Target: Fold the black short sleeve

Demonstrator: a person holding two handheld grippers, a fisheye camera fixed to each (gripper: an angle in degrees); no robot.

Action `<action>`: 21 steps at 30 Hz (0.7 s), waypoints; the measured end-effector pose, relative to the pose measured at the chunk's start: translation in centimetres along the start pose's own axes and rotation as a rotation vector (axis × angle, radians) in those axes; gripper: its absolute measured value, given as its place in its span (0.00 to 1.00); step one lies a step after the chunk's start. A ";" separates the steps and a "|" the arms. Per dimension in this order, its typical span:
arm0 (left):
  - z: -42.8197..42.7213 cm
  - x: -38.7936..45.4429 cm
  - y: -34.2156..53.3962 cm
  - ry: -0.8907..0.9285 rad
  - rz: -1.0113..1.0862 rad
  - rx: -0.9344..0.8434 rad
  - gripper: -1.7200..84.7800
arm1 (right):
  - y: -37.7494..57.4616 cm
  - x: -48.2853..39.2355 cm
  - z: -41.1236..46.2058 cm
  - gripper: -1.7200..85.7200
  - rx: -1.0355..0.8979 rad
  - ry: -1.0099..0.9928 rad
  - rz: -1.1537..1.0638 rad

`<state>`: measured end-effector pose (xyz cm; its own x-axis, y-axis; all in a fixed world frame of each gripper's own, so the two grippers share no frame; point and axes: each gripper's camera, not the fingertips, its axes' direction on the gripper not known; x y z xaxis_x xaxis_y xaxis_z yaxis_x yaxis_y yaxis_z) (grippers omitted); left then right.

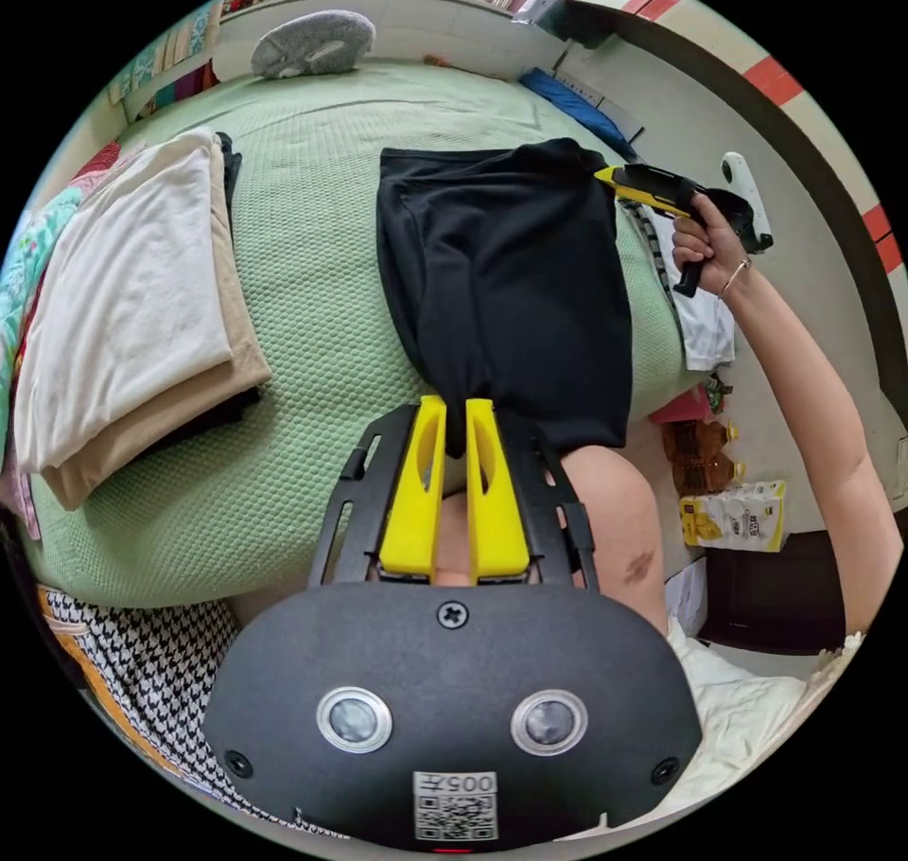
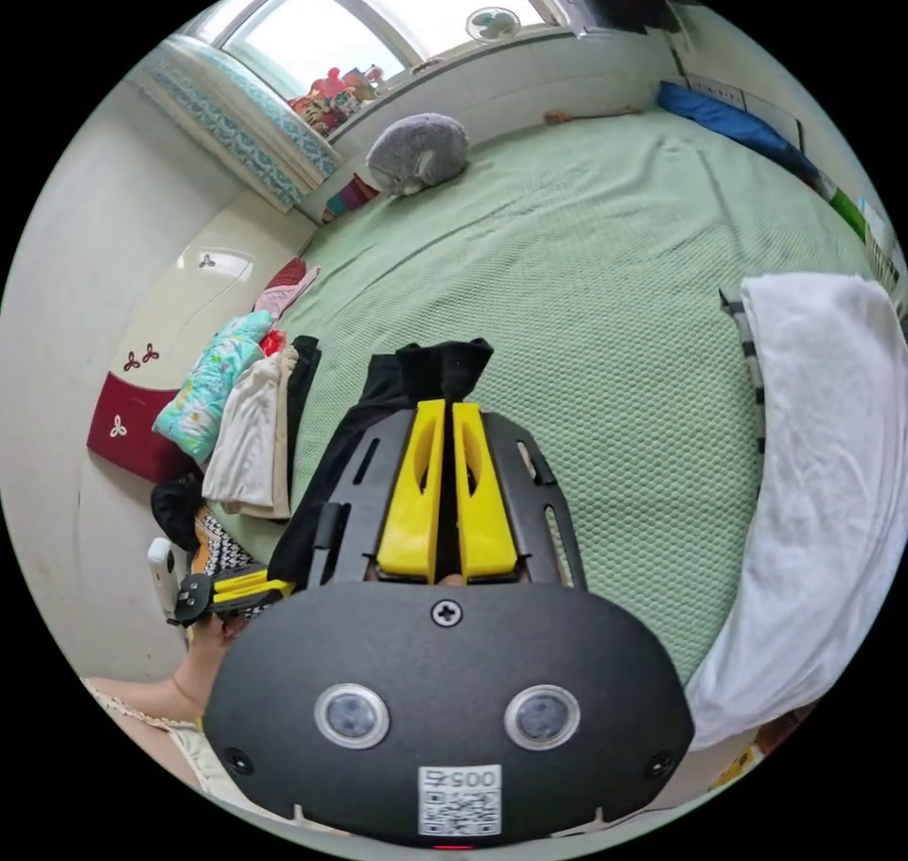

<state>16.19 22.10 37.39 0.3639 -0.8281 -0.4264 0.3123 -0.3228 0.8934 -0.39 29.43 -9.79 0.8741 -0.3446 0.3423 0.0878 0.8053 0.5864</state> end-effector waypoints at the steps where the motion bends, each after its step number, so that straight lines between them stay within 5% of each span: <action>1: -0.6 0.8 0.0 -0.004 0.016 0.009 0.08 | -0.1 -1.2 -1.4 0.00 0.015 0.025 -0.024; 9: -0.3 5.0 0.3 0.010 0.077 0.005 0.08 | 0.8 -6.2 -5.1 0.01 -0.003 0.189 -0.082; 13: 2.4 5.2 0.0 -0.041 0.051 -0.064 0.08 | 2.4 -5.1 -2.6 0.08 -0.082 0.353 0.021; 21: 1.5 6.0 -0.7 -0.038 0.105 -0.061 0.08 | 5.2 -3.5 -1.4 0.23 -0.064 0.321 0.028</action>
<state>16.82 16.72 34.39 0.3639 -0.8733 -0.3241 0.3273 -0.2059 0.9222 -2.30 35.49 -8.94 0.9817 -0.1603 0.1032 0.0823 0.8445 0.5292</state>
